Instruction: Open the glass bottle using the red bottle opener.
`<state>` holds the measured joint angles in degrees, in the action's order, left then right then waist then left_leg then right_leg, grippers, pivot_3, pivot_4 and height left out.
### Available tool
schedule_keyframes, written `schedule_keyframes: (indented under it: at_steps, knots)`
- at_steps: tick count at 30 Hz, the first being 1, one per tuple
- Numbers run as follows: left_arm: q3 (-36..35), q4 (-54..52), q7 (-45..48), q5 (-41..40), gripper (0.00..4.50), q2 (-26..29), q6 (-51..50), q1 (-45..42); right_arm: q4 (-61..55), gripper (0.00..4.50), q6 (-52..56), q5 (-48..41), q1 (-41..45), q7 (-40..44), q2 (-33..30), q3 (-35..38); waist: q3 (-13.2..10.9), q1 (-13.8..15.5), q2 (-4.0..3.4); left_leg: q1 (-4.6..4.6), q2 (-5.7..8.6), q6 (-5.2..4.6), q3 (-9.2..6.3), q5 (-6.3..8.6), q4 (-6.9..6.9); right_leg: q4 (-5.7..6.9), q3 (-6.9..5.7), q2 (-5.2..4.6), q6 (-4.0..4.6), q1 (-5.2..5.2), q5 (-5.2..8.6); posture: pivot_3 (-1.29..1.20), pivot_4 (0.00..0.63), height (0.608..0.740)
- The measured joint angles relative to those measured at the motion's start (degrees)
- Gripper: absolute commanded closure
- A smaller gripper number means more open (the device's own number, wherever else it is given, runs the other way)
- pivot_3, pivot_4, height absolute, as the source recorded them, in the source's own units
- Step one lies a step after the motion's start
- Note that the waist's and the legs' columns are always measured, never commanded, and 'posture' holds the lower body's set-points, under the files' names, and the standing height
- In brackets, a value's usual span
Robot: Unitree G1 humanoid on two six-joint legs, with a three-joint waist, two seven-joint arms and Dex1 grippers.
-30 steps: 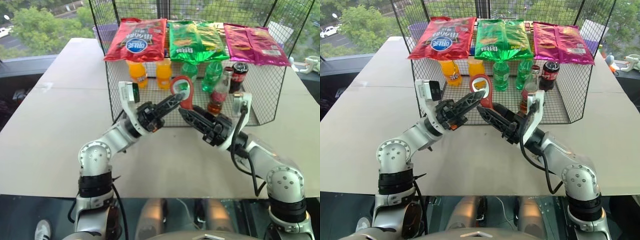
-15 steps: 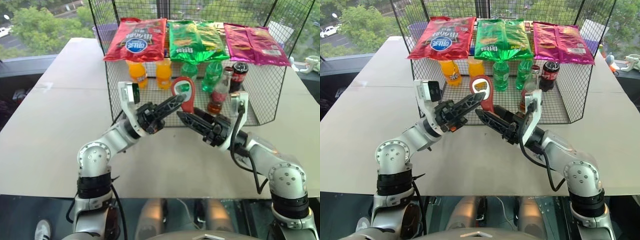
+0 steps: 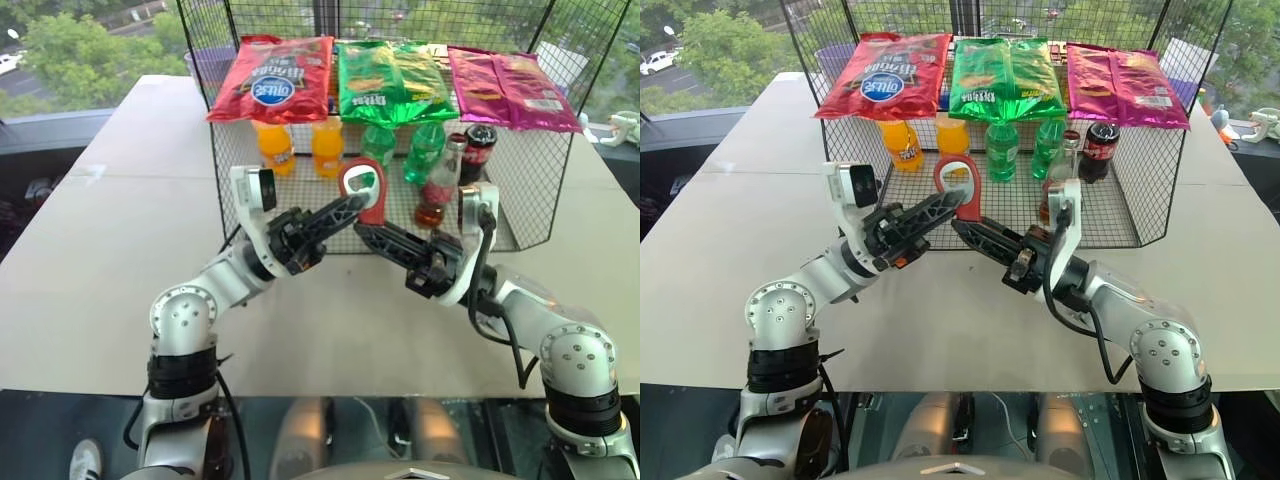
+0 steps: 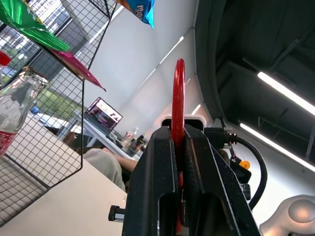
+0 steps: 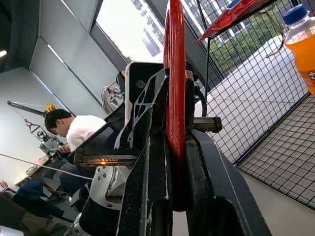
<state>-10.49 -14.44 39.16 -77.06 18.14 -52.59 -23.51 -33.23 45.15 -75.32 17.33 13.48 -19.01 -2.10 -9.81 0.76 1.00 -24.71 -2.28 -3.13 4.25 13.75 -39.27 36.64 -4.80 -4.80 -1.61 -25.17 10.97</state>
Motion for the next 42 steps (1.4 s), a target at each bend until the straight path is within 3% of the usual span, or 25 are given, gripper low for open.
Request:
schedule_keyframes:
  at_steps: [1, 2, 6, 9, 10, 13, 16, 19, 30, 42]
  knots:
    - [0.0, 0.0, 0.1, 0.2, 3.73, 0.0, 0.1, 0.0, 0.0, 4.50, 0.0, 0.0, 0.0, 0.0, 0.0, 0.0, 0.0, 0.0, 0.00, 0.00, 0.00, 0.00, 0.00, 0.00, 0.00, -0.01, 0.00, 0.00, 0.00, 0.00, 0.00, 0.00, 0.150, 0.740]
    - [0.0, 0.1, 0.1, 0.5, 3.43, 0.2, 0.1, 0.0, -0.1, 4.50, 0.0, 0.1, 0.0, -0.3, -0.2, 0.1, 0.0, 0.0, 0.00, 0.00, 0.00, 0.00, 0.00, 0.00, 0.01, -0.01, 0.00, 0.00, 0.00, 0.00, 0.00, 0.00, 0.150, 0.740]
    - [-0.2, 0.1, 0.8, 2.4, 1.44, 2.1, 0.7, -0.4, -0.6, 4.50, -0.5, -0.1, -0.7, -2.0, -1.5, 1.6, 0.0, 0.0, 0.00, -0.02, 0.00, 0.00, 0.00, 0.00, 0.04, -0.04, -0.01, -0.01, 0.00, -0.02, 0.00, 0.00, 0.150, 0.740]
    - [-0.2, 0.1, 1.8, 4.1, 0.26, 3.2, 1.3, -0.4, -2.0, 4.50, -0.9, -1.1, -2.4, -3.2, -2.6, 3.7, 0.0, 0.1, 0.00, -0.05, -0.01, 0.00, -0.01, 0.00, 0.09, -0.10, -0.03, -0.03, 0.00, -0.02, 0.00, 0.00, 0.150, 0.740]
    - [-0.2, 0.2, 2.4, 5.2, 0.07, 3.8, 1.9, -0.5, -3.0, 4.50, -1.4, -1.8, -3.7, -3.8, -3.2, 4.9, 0.0, 0.1, 0.00, -0.06, -0.01, 0.00, -0.01, 0.01, 0.11, -0.15, -0.04, -0.03, 0.00, -0.02, 0.00, 0.00, 0.150, 0.740]
    - [2.3, 1.8, 3.9, 14.9, 0.07, 4.7, 8.3, -1.2, -7.0, 4.50, -3.5, -4.1, -9.4, -6.0, -5.0, 9.7, 0.0, 0.3, -0.02, -0.08, 0.04, 0.00, 0.00, 0.01, 0.18, -0.27, -0.05, -0.05, -0.01, 0.01, 0.00, 0.00, 0.150, 0.740]
    - [11.3, 6.9, 2.3, 34.2, 0.07, 3.9, 20.5, -4.4, -12.5, 4.50, -6.6, -6.3, -16.1, -8.7, -7.2, 14.6, 0.0, 0.8, -0.02, -0.09, 0.07, -0.02, 0.04, 0.03, 0.20, -0.41, -0.05, -0.05, -0.01, 0.05, -0.02, 0.00, 0.150, 0.740]
    - [17.3, 12.9, 1.6, 44.7, 0.07, 2.1, 26.5, -8.2, -15.9, 4.50, -8.9, -6.8, -19.8, -10.5, -8.4, 16.9, 0.0, 0.9, -0.02, -0.12, 0.03, -0.04, 0.01, 0.04, 0.20, -0.43, -0.05, -0.05, -0.02, 0.04, -0.02, 0.00, 0.150, 0.740]
    - [21.8, 41.2, 4.7, 57.8, 0.07, -13.0, 41.1, -23.7, -22.1, 4.50, -16.4, -6.3, -26.8, -15.9, -11.9, 19.4, -0.1, 1.2, 0.07, -0.25, 0.04, -0.14, -0.01, 0.10, 0.31, -0.70, -0.08, 0.09, -0.14, 0.02, -0.07, 0.00, 0.150, 0.740]
    - [19.0, 56.1, 3.1, 62.0, 0.07, -20.4, 50.7, -30.9, -24.4, 4.50, -21.9, -3.7, -32.7, -16.6, -13.5, 20.1, -0.1, 1.5, 0.13, -0.25, 0.06, -0.19, 0.00, 0.12, 0.28, -0.75, -0.07, 0.08, -0.12, 0.04, -0.06, 0.00, 0.150, 0.740]
